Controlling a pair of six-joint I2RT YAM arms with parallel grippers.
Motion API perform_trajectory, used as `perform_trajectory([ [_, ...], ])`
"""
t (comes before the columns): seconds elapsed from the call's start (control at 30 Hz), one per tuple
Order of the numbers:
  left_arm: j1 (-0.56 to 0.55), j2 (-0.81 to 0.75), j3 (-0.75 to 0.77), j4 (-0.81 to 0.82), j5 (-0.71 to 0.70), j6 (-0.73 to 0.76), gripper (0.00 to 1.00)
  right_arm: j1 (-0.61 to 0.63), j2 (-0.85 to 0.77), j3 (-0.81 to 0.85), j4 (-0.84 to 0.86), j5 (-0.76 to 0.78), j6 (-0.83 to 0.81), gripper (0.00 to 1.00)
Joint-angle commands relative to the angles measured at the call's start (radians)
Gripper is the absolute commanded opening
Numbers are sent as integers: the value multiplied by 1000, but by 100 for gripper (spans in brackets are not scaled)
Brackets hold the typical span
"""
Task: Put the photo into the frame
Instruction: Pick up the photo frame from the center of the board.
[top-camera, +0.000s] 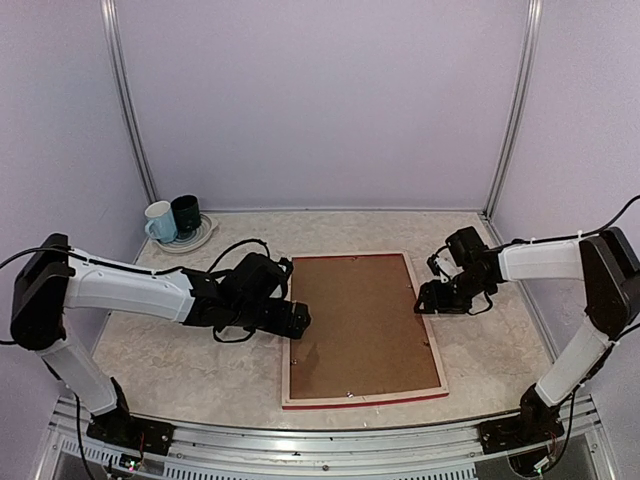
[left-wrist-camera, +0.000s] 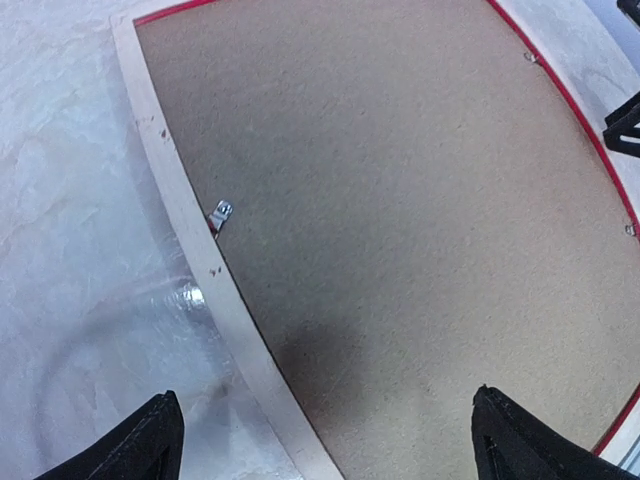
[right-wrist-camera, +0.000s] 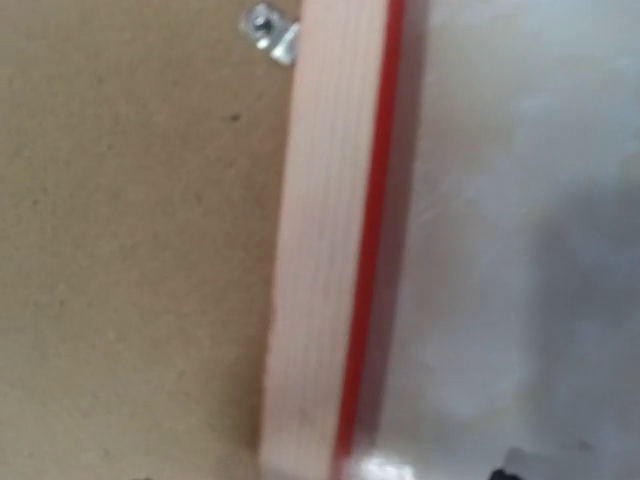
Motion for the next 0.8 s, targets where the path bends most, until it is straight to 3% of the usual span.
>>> perform_trajectory([
  [0.0,19,21,-38,34,35,-21,96,3,22,-36,107,-62,26,72],
  [0.4,42,133,-50,83,88,-20,68,1,66,-88,172,-115,34,80],
  [0.57,44,174,-57,108,114,-19,62,-5,67,-103,196,-180,35,79],
  [0.77,43,210,-64,144,153,-20,61,-6,35,-119,244,-369,43,78],
])
